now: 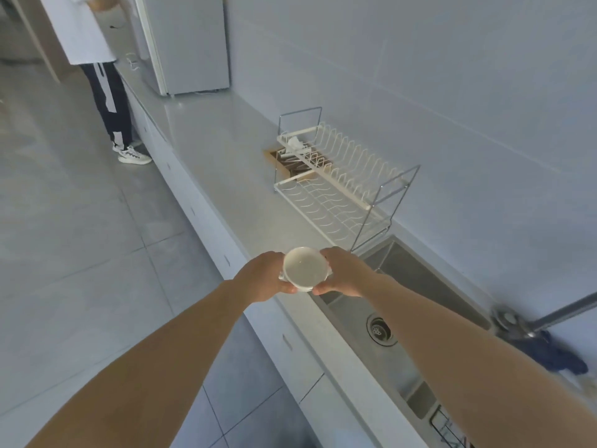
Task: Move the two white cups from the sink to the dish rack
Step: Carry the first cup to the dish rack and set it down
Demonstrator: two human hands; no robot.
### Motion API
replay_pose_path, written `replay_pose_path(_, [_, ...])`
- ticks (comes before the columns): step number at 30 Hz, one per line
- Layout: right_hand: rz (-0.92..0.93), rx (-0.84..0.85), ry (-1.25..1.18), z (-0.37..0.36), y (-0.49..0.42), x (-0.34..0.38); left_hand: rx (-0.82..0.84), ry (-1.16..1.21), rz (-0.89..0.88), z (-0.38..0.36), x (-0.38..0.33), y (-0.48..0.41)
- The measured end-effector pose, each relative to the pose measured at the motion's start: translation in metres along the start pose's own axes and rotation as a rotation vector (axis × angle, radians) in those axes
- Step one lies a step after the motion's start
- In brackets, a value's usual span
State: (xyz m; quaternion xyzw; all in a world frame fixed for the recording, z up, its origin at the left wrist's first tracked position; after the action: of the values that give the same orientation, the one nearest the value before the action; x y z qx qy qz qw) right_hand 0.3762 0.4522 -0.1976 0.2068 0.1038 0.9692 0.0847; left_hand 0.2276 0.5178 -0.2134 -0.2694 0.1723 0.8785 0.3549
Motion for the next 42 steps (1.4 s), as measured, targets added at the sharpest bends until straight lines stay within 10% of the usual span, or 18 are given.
replay_pose_path(31, [-0.335, -0.117, -0.345, 0.032, -0.298, -0.111, 0.264, -0.060, -0.166, 0.053, 0.094, -0.352])
replay_pose_path(42, [-0.538, -0.417, -0.577, 0.027, -0.323, -0.171, 0.433, 0.012, -0.355, 0.021, 0.088, -0.440])
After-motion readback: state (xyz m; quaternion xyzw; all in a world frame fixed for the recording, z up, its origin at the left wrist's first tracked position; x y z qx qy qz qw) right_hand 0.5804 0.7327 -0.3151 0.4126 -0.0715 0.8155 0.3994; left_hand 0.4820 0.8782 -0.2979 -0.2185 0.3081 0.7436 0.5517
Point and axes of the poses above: each hand's wrist, its own y-axis away from the middle knuckle, its own z-axis out of the back of the hand, x = y × z, the point moved 10 cm from there along -y, towards the middle knuckle, and after that the axes turned 1 degree about z, right-handed, at the moved point
